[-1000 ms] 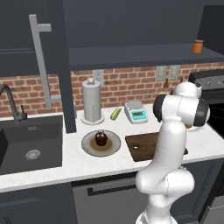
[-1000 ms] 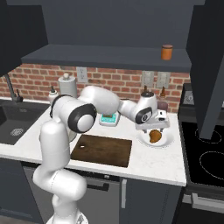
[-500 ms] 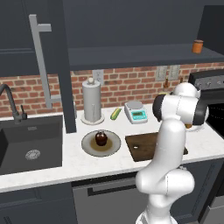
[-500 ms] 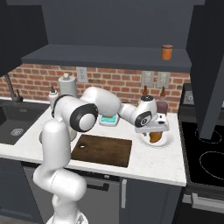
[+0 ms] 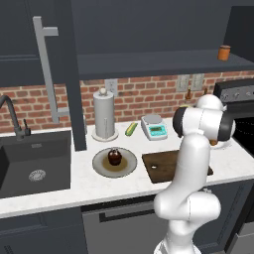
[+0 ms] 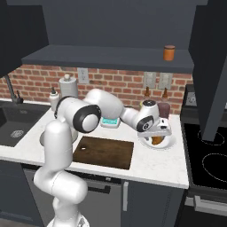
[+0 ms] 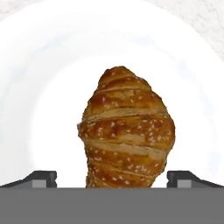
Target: From the different types of pastries on the counter, select a croissant and place it on the cutting board. Then retrieve a jar of jam from the cabinet and place it alongside the croissant on the cutting board.
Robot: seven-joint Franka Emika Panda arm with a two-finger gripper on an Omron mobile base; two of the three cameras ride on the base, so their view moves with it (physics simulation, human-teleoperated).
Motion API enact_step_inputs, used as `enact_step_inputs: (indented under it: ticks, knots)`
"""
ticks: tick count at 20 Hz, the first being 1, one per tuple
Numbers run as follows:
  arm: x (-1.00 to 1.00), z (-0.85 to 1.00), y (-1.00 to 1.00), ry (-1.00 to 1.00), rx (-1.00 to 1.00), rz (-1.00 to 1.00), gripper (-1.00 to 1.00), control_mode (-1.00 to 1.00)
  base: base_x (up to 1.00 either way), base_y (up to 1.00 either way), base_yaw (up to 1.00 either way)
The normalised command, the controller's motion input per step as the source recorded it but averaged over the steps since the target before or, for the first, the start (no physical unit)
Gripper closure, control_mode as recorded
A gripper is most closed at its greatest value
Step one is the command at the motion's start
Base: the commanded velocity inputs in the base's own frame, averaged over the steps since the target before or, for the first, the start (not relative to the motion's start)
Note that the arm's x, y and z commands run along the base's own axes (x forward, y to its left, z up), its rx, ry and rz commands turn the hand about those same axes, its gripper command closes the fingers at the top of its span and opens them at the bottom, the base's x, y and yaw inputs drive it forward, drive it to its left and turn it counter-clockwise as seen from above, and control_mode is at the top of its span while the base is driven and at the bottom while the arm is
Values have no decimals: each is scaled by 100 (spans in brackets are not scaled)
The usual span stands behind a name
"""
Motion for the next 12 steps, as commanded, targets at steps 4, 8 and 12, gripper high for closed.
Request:
enact_step_inputs:
  ticks: [4,8,12]
  knots:
    - [0,-17,-3,0,0,0,-100,-100,0,0,0]
    - [0,-16,-3,0,0,0,-100,-100,0,0,0]
    - [0,-16,-2,0,0,0,-100,-100,0,0,0]
